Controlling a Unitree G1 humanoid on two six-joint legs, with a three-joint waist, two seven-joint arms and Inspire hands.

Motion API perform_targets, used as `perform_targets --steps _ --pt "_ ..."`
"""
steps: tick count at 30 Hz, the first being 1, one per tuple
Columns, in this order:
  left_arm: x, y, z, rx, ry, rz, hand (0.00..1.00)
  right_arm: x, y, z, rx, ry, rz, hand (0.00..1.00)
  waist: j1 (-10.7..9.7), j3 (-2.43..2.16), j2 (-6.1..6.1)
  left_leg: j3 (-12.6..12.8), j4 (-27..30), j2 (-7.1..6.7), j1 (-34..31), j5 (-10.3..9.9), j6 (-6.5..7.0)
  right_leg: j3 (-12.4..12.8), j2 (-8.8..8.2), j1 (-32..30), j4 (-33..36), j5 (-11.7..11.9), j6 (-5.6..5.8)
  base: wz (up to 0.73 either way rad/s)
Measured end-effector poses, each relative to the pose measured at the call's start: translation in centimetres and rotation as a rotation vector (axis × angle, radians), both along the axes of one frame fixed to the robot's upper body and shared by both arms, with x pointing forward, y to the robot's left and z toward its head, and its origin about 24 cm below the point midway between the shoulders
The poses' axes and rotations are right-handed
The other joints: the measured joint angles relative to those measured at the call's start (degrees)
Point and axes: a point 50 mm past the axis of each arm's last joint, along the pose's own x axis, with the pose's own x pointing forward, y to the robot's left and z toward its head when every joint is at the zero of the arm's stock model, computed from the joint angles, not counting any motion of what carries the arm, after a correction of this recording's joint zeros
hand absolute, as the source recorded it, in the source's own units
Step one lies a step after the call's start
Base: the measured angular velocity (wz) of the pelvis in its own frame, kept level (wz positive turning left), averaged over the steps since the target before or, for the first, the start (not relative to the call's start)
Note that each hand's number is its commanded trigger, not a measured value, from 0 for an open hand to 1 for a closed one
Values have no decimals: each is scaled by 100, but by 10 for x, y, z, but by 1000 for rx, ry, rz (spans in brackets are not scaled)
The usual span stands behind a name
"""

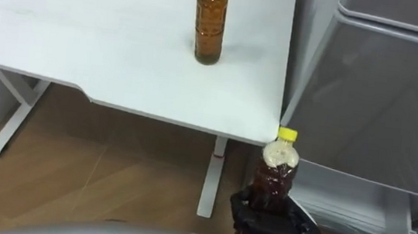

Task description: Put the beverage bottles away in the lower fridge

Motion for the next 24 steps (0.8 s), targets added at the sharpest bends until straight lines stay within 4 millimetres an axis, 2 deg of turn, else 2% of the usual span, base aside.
perform_targets --steps 1,2,3,4,8,9,10,11,17,20,24 --pt "-10 6 -15 -71 51 31 0 0 -1 0 12 7 -33 100 -16 -18 30 15 -28 1 28 3 -4 7 0 9 -2 0 -1 -6" --pt "-17 11 -32 -145 104 59 0 -1 -1 -1 20 16 -63 100 -50 -5 1 26 -62 -1 65 8 -8 9 0 37 13 0 0 -4" --pt "-20 12 -41 -188 126 75 0 -1 -2 -1 20 20 -75 100 -48 -12 13 24 -78 -6 81 10 -10 6 0 53 9 0 0 0" --pt "-26 13 -59 -283 160 98 0 -1 -2 -1 29 27 -105 100 -43 -16 3 21 -90 -8 80 9 -11 -5 -3 63 9 -5 5 0" --pt "-42 3 -115 -519 342 128 0 2 -2 -2 67 38 -195 100 -19 -23 -57 22 -133 -18 88 13 -15 1 -3 56 -48 -7 7 0" --pt "-44 0 -123 -546 373 126 0 3 -2 -2 72 39 -209 100 -17 -35 -43 25 -139 -19 97 13 -15 1 -2 58 -48 -7 6 -5" --pt "-52 -5 -137 -593 444 125 0 4 -3 -2 83 40 -239 100 -24 -16 -111 35 -170 -25 144 22 -19 11 -3 76 -50 -6 7 -3" --pt "-59 -12 -151 -635 519 118 0 4 -4 -2 87 41 -264 100 -57 -25 -112 40 -185 -26 192 25 -21 12 0 107 -46 -6 7 -3" --pt "-97 -43 -208 -857 853 52 0 6 -9 -10 125 83 -391 100 -258 -16 -171 119 -300 -2 216 18 -32 39 17 77 -24 -6 8 -5" --pt "-119 -62 -227 -952 1004 -28 0 7 -13 -18 114 127 -453 100 -473 -6 -175 133 -307 2 218 13 -32 22 15 70 4 -6 8 -3" --pt "-138 -81 -243 -1069 1135 -118 0 3 -18 -28 97 197 -528 100 -633 -1 -158 157 -294 11 169 9 -32 23 14 4 36 -6 8 -2"
